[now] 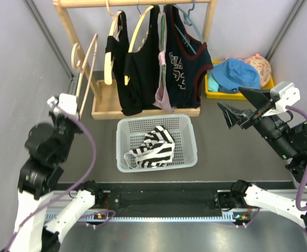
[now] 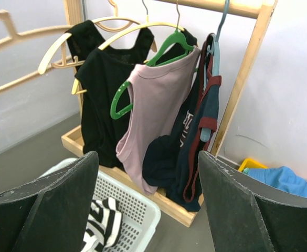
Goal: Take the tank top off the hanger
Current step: Place the hanger at the clothesline.
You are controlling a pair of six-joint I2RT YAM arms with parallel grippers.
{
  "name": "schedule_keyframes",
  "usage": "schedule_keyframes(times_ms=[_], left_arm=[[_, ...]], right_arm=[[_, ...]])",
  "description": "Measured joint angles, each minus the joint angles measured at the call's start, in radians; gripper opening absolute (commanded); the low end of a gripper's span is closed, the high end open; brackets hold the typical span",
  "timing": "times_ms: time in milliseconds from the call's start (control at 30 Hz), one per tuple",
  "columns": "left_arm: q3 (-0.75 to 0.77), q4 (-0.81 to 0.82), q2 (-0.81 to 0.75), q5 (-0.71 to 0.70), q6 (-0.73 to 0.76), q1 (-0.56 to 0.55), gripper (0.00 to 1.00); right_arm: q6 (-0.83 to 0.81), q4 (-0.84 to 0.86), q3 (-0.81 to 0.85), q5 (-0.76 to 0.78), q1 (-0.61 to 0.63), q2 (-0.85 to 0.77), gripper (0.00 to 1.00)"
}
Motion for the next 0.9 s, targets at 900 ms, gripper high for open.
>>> schedule_keyframes(times_ms=[900], left_arm=[[0.651, -0.179, 0.760, 0.200, -0.238, 0.278, 0.00]], right_arm=[[0.021, -0.005, -0.035, 0.000, 0.000, -0.075, 0.76]])
